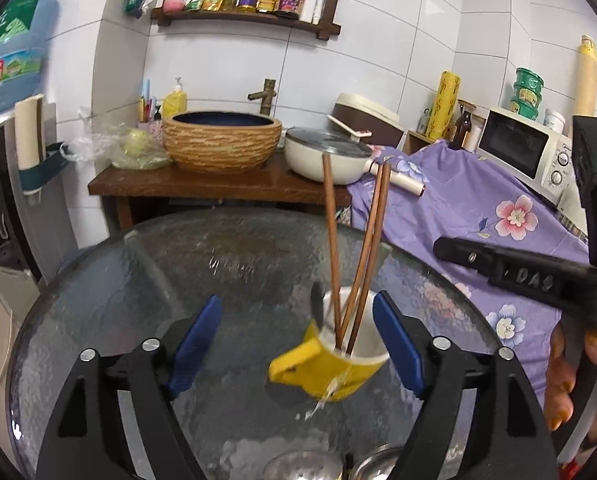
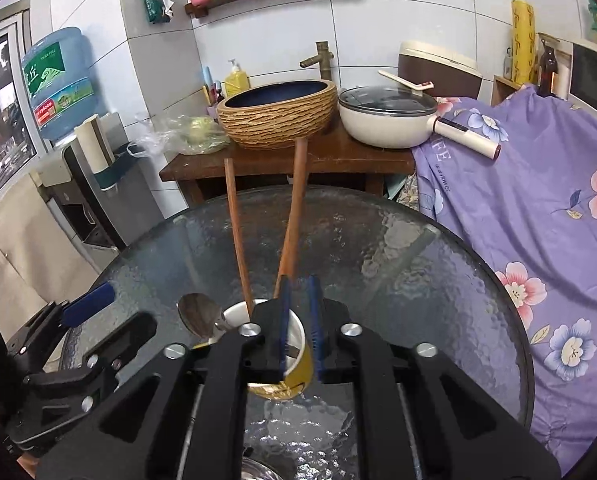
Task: Organize utensils
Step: 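Drop the chopstick and spoon into the mug, opening both tools, then move the right tool to the small metal spoon and close on it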
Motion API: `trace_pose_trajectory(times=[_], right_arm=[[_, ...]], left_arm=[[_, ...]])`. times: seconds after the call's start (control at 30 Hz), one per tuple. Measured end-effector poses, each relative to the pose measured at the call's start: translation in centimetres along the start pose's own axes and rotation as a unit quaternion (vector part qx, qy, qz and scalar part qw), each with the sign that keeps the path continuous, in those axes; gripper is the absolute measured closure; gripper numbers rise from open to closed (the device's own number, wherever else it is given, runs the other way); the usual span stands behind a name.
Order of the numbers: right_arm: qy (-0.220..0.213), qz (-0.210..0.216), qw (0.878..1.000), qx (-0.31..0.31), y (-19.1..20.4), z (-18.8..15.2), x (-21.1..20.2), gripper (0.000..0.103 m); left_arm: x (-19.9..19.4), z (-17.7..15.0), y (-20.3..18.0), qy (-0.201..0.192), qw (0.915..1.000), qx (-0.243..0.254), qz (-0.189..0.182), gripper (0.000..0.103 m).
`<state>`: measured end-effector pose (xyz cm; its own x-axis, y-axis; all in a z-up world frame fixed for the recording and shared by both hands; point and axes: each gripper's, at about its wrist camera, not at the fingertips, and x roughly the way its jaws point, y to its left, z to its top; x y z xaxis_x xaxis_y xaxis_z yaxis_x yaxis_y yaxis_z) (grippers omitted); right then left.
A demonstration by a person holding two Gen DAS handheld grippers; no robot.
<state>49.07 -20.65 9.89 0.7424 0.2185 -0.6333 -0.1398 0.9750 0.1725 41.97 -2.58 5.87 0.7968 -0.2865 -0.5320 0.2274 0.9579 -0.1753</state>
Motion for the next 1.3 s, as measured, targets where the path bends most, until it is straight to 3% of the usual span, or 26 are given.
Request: trace_pose_trajectory(times=[0.07,0.1,0.37,0.67,0.9,1.07,1.3], right_arm=[[-0.003,0.004,1.0,0.011,-0.5,-1.0,-0.5,0.052],[-0.001,0.006,1.0,0.016,-0.7,-1.7,-0.7,0.051],[0.072,0.023,0.997,0.025,-1.6,-9.9,-0.8,0.051],[0.109,0.045,0.993,0.033,-2.2,-16.9,-1.5,0.051],[0.156,0.072,0.985,0.015,-1.4,-20.2,-1.6,0.051],[0.176,0.092,0.98,-0.013,-0.3,-21.8,-1.5,0.057],[0.187,0.113,0.976,-0.008,-0.1,-22.4,-0.4,0.064]], left_arm=[[-0.3,-1.1,0.3,0.011,0.9999,0.005,0.0,0.017],[-0.6,-1.8,0.5,0.017,0.9998,0.007,0.005,0.016],[-2.7,-7.4,1.7,0.055,0.9983,0.013,0.012,0.01],[-3.2,-12.7,2.7,0.109,0.9938,0.016,0.015,0.01],[-3.8,-15.1,1.1,0.131,0.9898,0.055,0.004,0.013],[-3.4,-16.0,1.1,0.142,0.9885,0.052,-0.002,0.02],[-1.7,-15.1,2.1,0.153,0.9879,0.023,-0.012,0.031]])
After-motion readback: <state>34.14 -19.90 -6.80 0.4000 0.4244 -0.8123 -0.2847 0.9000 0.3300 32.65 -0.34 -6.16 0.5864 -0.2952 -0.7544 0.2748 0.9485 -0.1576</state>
